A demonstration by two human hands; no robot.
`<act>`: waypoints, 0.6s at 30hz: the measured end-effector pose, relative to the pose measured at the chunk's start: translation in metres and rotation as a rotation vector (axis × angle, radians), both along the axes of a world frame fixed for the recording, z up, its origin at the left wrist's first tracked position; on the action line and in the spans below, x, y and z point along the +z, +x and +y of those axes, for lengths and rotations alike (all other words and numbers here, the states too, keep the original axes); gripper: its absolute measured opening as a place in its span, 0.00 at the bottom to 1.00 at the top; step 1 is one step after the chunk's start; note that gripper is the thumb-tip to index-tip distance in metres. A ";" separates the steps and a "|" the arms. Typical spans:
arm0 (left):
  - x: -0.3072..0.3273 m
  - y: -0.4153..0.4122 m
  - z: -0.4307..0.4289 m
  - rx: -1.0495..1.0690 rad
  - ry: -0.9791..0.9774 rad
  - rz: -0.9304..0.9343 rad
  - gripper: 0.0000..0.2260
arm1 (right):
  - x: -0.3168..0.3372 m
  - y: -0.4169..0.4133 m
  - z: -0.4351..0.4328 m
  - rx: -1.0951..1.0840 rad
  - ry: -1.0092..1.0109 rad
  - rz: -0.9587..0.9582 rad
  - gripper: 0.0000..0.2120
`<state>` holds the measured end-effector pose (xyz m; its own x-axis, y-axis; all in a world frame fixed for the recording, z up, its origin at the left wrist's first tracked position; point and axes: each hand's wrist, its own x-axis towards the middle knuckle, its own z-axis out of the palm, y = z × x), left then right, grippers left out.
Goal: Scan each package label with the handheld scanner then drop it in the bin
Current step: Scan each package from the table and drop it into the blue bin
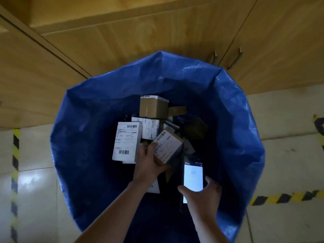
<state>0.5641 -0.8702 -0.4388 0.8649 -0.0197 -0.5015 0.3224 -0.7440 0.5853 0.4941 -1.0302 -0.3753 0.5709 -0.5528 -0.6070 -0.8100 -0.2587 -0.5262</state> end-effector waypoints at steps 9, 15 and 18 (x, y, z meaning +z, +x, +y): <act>-0.076 0.021 -0.028 -0.072 -0.029 -0.035 0.39 | -0.062 0.008 0.007 -0.013 -0.019 0.074 0.39; -0.091 0.021 -0.032 -0.198 0.010 0.012 0.41 | -0.079 0.013 0.003 -0.039 -0.041 0.089 0.39; -0.088 0.020 -0.024 -0.215 0.025 0.063 0.41 | -0.077 0.016 0.003 -0.047 -0.051 0.100 0.38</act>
<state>0.5844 -0.8938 -0.5269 0.8090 -0.1869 -0.5572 0.1905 -0.8135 0.5495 0.5105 -1.0271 -0.4524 0.4817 -0.6089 -0.6302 -0.8697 -0.2436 -0.4294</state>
